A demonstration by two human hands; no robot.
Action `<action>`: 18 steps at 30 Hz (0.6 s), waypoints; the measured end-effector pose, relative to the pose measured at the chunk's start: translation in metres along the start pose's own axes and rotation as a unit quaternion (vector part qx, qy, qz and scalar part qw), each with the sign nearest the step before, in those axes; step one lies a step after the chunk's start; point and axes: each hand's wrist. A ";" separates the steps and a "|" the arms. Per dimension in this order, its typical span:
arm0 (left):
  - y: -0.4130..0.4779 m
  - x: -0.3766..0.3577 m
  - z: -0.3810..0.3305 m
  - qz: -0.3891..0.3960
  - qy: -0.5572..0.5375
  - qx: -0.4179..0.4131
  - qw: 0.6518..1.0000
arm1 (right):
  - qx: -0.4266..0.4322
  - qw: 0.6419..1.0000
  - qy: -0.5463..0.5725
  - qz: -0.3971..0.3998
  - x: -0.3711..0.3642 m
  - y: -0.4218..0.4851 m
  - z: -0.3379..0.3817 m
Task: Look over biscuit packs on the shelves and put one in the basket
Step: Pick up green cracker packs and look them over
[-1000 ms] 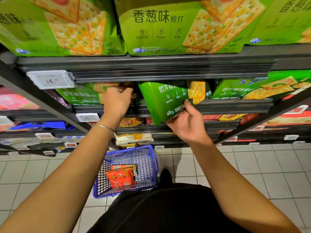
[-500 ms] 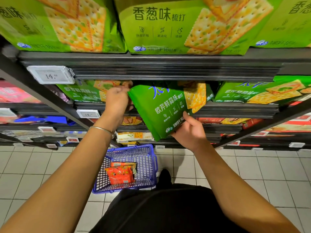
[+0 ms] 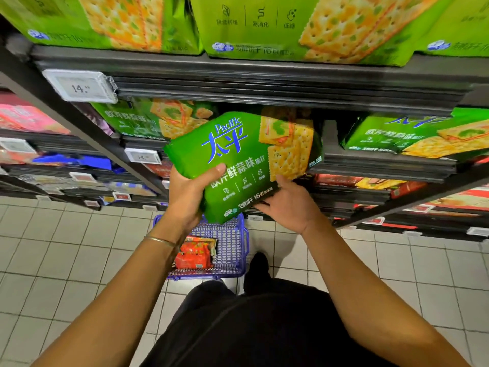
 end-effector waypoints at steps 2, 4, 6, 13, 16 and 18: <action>-0.007 0.016 -0.008 0.024 -0.003 0.004 1.000 | 0.008 0.999 -0.026 -0.017 -0.005 -0.008 0.005; -0.013 0.030 -0.016 0.038 -0.008 0.015 0.999 | -0.012 0.989 0.142 0.034 -0.005 -0.024 0.015; -0.023 0.041 -0.023 0.044 -0.018 0.031 0.998 | -0.011 0.947 0.309 0.088 0.000 -0.042 0.020; -0.076 0.085 -0.038 0.064 -0.056 0.099 0.991 | 0.007 0.978 0.196 0.068 -0.003 -0.098 0.045; -0.102 0.101 -0.043 0.074 -0.104 0.108 0.986 | 0.028 0.998 0.062 0.002 -0.013 -0.128 0.047; -0.116 0.113 -0.042 0.069 -0.126 0.112 0.983 | 0.068 0.996 -0.030 -0.053 -0.019 -0.150 0.042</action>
Point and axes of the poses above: each hand's wrist, its own y-axis towards the middle knuckle, its own x-axis out of the back of the hand, z = x × y, and after that the axes turned 4 degrees about -y, right-handed
